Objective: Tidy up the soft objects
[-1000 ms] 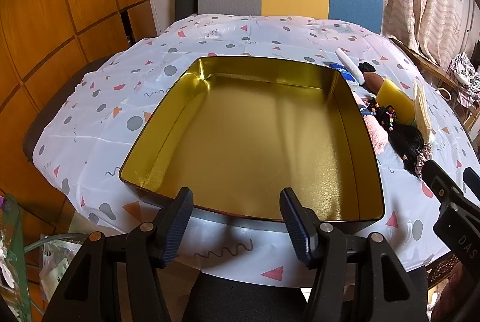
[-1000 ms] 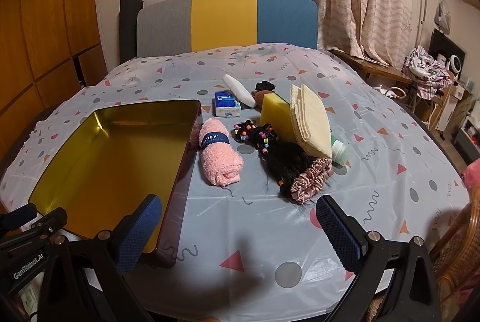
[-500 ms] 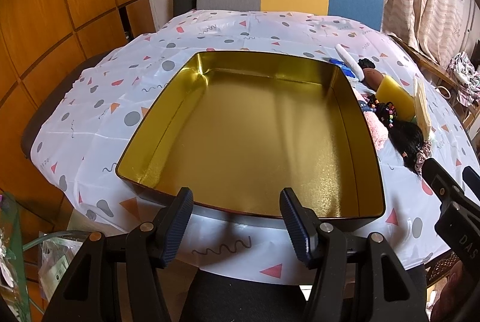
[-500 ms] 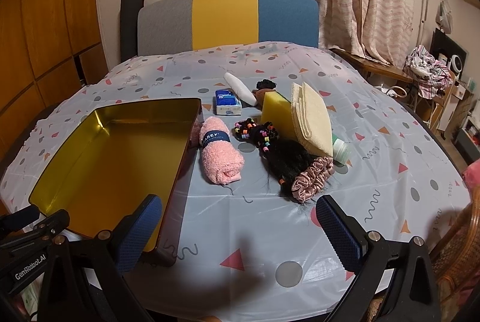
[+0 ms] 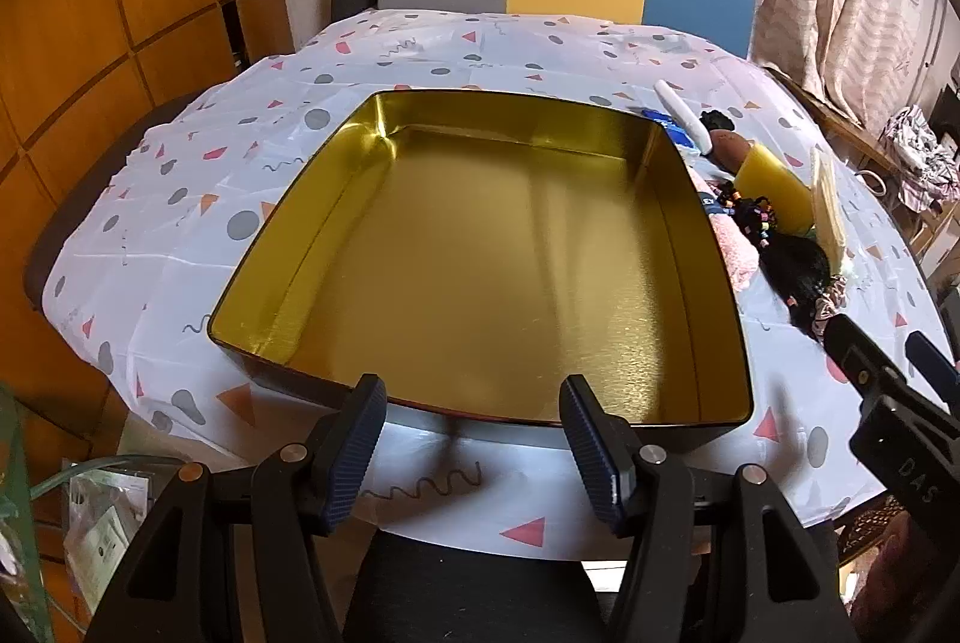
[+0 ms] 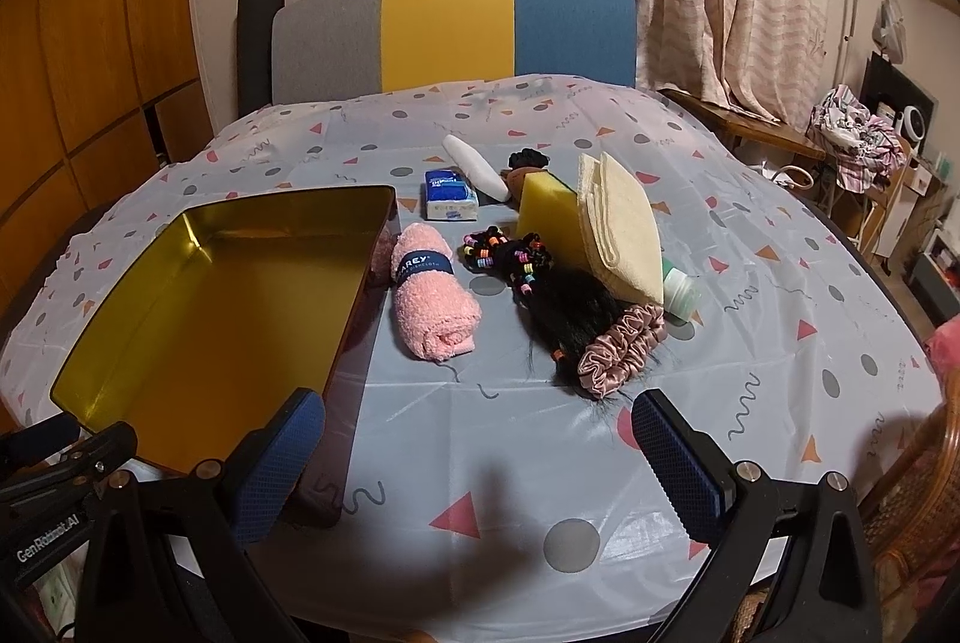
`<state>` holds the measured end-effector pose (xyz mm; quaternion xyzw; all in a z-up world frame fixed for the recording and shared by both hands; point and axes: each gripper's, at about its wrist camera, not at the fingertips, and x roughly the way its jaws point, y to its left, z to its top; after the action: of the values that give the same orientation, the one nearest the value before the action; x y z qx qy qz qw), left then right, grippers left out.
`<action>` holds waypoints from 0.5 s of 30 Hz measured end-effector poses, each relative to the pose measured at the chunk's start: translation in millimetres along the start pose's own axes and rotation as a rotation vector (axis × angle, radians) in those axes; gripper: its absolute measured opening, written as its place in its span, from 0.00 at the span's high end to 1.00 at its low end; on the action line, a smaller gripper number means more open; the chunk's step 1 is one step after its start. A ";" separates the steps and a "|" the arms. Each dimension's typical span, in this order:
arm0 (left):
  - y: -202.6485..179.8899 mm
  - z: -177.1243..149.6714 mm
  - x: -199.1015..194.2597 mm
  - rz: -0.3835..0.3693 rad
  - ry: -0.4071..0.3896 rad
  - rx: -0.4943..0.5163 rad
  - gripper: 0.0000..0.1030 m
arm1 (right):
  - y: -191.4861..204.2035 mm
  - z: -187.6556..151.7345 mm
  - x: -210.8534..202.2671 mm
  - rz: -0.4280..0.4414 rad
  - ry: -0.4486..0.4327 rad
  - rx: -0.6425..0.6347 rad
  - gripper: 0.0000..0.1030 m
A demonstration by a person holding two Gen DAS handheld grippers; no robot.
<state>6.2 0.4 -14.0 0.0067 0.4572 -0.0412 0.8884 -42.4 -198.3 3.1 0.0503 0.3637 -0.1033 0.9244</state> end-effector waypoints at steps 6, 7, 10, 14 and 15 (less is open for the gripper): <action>0.1 -1.6 0.2 -0.075 0.016 -0.017 0.41 | -3.2 -2.3 4.4 0.005 0.008 -0.010 0.00; 0.6 -2.5 0.6 -0.107 0.020 -0.026 0.41 | -4.7 -3.2 6.5 0.009 0.016 -0.008 0.00; 0.2 -4.0 0.2 -0.173 0.024 -0.041 0.41 | -10.4 -5.6 13.2 0.018 0.037 0.000 0.00; -4.5 -4.6 -0.7 -0.209 0.024 -0.031 0.41 | -28.1 -6.5 23.6 0.006 0.060 0.043 0.00; -6.5 -4.4 -1.3 -0.210 0.024 -0.024 0.41 | -34.4 -6.2 26.4 0.003 0.066 0.059 0.00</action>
<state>1.4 -5.7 -15.4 -0.0513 0.4666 -0.1285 0.8736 -35.6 -234.9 -20.1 0.0814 0.3906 -0.1107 0.9102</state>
